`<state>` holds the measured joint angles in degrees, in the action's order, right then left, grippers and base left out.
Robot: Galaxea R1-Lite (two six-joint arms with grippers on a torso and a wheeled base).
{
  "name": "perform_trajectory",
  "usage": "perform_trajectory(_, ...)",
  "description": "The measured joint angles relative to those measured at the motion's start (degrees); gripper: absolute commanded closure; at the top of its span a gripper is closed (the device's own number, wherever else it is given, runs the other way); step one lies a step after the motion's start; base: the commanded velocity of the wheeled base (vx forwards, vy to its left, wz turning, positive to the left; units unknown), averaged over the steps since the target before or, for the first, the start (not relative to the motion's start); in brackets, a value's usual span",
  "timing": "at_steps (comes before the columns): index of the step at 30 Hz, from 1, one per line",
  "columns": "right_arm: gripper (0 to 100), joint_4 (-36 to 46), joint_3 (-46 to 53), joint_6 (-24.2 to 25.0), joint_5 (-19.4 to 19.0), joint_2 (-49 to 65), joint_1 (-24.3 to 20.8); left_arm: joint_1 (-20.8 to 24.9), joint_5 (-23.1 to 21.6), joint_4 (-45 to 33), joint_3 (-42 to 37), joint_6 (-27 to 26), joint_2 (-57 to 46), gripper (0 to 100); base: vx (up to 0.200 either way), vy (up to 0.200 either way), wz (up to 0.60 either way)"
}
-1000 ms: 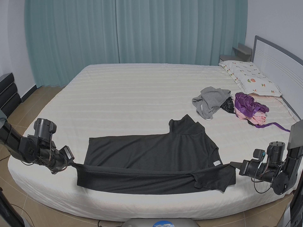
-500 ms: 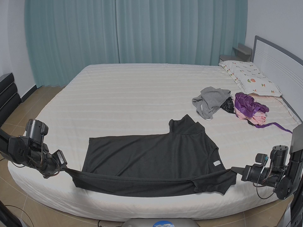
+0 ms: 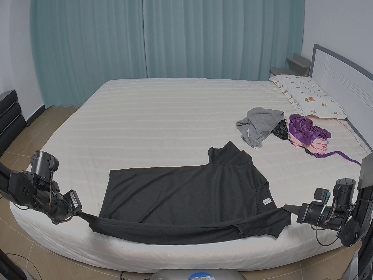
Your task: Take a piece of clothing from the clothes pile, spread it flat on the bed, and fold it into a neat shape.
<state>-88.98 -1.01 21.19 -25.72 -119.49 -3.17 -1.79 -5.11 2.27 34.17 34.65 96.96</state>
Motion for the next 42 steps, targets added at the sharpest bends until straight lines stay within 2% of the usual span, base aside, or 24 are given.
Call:
perform_trajectory(19, 100, 0.4, -7.5, 0.1, 0.6, -6.5, -0.4, 0.3, 0.1, 0.6, 7.9, 0.4, 11.0, 100, 0.000, 0.000, 0.00)
perform_trajectory(42, 100, 15.9, -26.8, 0.2, 1.3, -15.0, -0.9, 0.4, 0.6, 0.8, 18.9, 1.9, 25.2, 100, 0.000, 0.000, 0.00)
